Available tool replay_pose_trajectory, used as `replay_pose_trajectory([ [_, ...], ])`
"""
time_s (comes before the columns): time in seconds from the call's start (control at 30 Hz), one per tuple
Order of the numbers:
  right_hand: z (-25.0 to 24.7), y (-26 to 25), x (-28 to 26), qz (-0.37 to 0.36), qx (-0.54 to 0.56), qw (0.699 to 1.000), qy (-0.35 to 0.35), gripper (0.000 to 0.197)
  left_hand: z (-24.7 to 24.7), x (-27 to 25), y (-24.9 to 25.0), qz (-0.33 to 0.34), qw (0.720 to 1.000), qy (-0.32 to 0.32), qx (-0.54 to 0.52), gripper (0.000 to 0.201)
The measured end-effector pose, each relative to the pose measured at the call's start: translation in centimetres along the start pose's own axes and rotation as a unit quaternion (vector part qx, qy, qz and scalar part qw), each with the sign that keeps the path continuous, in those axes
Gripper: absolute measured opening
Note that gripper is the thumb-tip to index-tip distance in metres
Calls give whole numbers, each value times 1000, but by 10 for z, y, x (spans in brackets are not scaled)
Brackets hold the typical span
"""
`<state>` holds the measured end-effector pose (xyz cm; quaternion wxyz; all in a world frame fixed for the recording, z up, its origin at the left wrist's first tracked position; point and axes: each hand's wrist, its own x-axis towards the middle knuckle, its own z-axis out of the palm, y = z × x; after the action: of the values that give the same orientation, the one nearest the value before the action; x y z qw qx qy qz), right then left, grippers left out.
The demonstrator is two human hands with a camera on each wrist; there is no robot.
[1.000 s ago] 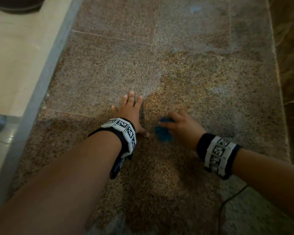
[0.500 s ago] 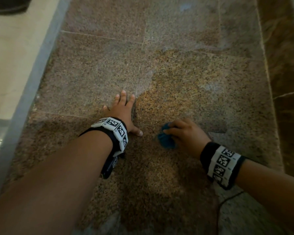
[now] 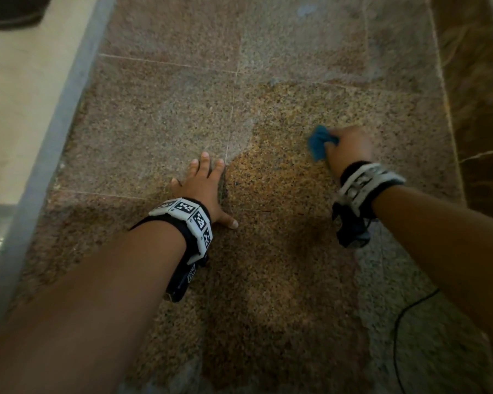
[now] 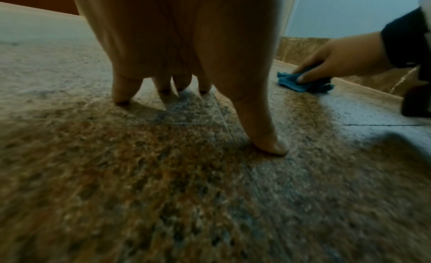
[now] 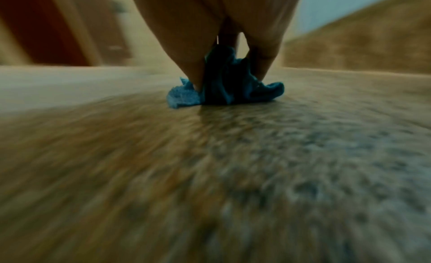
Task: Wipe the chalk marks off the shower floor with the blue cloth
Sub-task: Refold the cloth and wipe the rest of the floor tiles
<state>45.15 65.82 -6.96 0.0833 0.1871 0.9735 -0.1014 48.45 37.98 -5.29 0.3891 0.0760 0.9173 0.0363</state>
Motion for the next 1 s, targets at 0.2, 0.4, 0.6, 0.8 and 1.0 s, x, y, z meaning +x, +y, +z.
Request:
replay_pose_trajectory([
  [0.2,16,-5,-41,-281,35,957,-57,36,1,-1,0,-3,1000,-1,-1,136],
  [0.4,-21,72,-23,-3,53,998,-13,35,0,-2,2,-4,1000,-3,-7,135],
  [0.6,18,54,-107,-218,58,974,-10,36,2,0,3,-8,1000,2,-2,137],
  [0.8,15,83,-139,-271,54,960,-46,35,2,0,1,-9,1000,5,-2,136],
  [1.0,0,113,-135,-23,63,998,5,31,0,-2,1,-11,1000,6,6,134],
])
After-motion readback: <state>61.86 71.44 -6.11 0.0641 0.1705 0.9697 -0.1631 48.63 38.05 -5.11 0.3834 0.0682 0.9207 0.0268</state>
